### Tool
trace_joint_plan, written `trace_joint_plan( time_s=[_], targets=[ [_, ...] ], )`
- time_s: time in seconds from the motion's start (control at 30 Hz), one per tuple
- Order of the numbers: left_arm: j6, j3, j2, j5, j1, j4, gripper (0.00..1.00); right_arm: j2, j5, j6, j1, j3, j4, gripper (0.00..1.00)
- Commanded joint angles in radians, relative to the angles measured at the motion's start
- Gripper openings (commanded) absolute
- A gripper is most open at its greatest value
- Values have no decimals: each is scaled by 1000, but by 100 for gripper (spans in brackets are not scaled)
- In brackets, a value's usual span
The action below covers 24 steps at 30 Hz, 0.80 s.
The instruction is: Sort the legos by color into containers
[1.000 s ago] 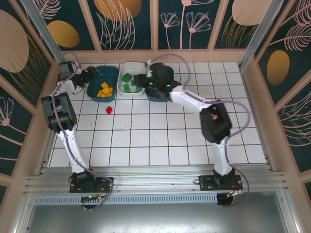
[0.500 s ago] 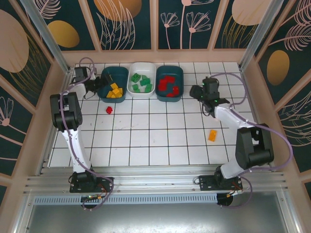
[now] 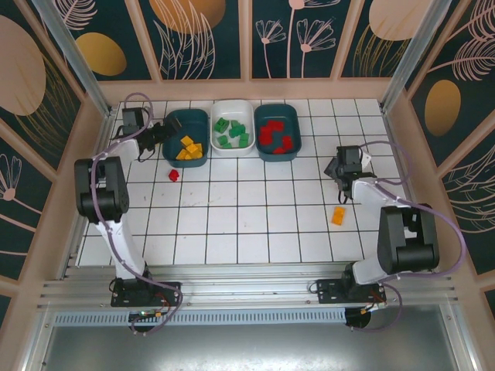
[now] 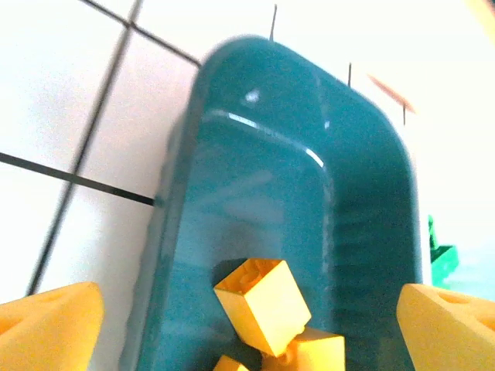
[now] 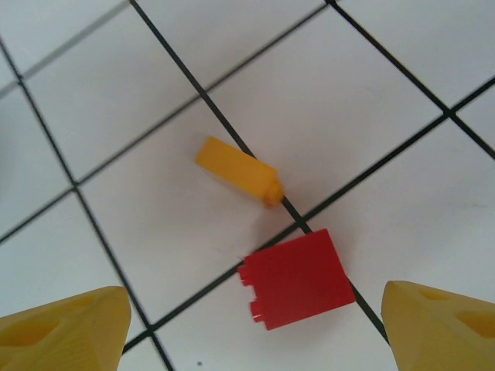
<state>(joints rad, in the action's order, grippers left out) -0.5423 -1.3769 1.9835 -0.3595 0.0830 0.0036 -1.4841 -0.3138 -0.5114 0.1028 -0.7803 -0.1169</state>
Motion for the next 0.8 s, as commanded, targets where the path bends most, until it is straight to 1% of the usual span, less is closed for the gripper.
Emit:
trace_joint_plan(
  time_s=[0.0, 0.07, 0.17, 0.27, 0.37, 0.43, 0.5, 0.6, 0.67, 0.77],
  targets=[
    [-88, 68, -179, 176, 4, 50, 98, -55, 8, 13, -30, 12, -2, 85],
    [-141, 146, -262, 204, 4, 81, 98, -104, 34, 32, -41, -7, -3, 83],
    [-227, 276, -381, 215, 2, 121, 99, -146, 48, 57, -54, -28, 8, 79],
    [-320, 440, -459, 158, 2, 230, 97, -180, 89, 73, -76, -60, 19, 72],
    [-345, 581, -530, 132, 0, 271, 96, -208, 110, 90, -83, -86, 13, 64],
    [-334, 644, -584, 144, 0, 274, 97, -223, 121, 104, -85, -93, 13, 58],
    [-331, 684, -629, 155, 0, 271, 97, -227, 124, 109, -85, -95, 17, 47],
    [-328, 706, -668, 152, 0, 262, 97, -213, 157, 117, -81, -94, 22, 38],
    [-343, 718, -685, 128, 0, 264, 97, -186, 153, 116, -64, -95, 13, 34],
    [-348, 742, -711, 113, -7, 259, 96, -114, 151, 106, -15, -98, -12, 32]
  ],
)
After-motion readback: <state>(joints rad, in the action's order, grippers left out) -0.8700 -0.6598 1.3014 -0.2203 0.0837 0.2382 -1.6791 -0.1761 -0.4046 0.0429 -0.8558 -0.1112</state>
